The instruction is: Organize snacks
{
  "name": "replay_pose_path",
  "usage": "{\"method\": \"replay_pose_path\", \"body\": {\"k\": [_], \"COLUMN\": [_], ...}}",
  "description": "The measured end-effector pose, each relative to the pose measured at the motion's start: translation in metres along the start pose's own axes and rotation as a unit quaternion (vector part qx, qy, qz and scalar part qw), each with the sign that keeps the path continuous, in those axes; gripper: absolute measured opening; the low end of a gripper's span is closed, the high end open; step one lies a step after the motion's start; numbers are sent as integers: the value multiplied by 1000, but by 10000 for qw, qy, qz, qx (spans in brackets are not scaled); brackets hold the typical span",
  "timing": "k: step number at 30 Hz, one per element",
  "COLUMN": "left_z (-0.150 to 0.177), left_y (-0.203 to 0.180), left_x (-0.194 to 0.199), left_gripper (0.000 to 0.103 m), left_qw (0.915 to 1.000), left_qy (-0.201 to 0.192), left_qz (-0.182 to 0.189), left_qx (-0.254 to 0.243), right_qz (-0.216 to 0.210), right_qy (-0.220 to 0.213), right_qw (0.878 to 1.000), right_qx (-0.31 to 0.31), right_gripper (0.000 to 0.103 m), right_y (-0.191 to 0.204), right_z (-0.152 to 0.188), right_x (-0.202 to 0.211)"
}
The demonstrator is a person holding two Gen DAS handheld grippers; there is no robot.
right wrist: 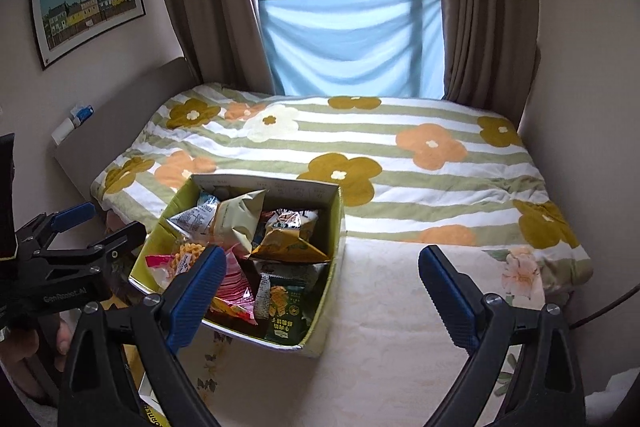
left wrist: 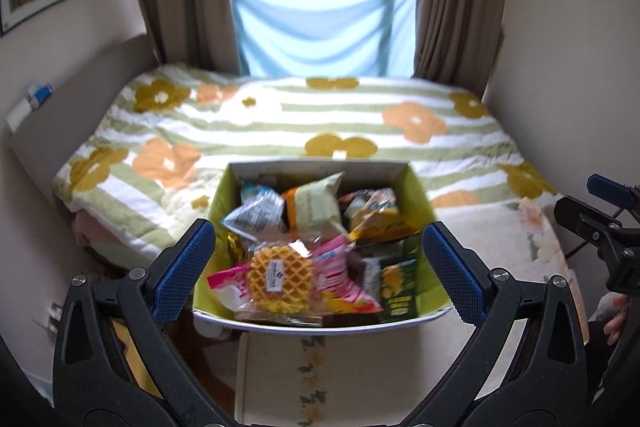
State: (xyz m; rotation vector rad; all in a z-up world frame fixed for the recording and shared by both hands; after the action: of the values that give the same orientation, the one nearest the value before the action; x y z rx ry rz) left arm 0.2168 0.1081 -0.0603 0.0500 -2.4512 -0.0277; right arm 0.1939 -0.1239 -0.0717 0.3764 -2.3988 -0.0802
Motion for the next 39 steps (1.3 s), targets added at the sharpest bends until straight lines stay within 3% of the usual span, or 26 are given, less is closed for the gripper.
{"method": "replay_pose_path", "body": {"k": [6, 7, 15, 22, 39], "left_z": [8, 13, 64, 77, 72], "left_y": [-29, -34, -64, -79, -86], "left_x": [70, 78, 107, 121, 131], "left_gripper": [103, 103, 103, 103, 103], "left_qw": [9981, 9978, 9978, 9972, 9961], "left_qy": [-613, -646, -611, -734, -862], "left_qz": [-14, 1, 49, 58, 135], "left_qx": [115, 145, 253, 157, 123], "right_qz": [213, 319, 815, 987, 1009], "right_qy": [-358, -376, -818, -829, -916], "right_qw": [9991, 9987, 9929, 9914, 9904], "right_qx": [-61, -85, -283, -211, -227], "right_gripper": [97, 102, 102, 102, 102], "right_y": [-22, -26, -50, -57, -60], "right_z": [13, 18, 58, 76, 78], "right_x": [60, 68, 120, 133, 143]}}
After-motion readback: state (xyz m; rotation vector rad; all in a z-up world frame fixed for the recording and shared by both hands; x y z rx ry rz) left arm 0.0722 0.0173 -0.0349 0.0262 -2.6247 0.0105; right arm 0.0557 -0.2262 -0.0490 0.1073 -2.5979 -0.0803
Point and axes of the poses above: each gripper's, at about its wrist camera, not at the fingertips, and x roughly against the way its jaws point, y to its left, z to its underside, the point moved 5 cm from there along -x, roughly the way its jaws point, and after that the axes turned 3 degrees about -z, right-handed, at the moved point
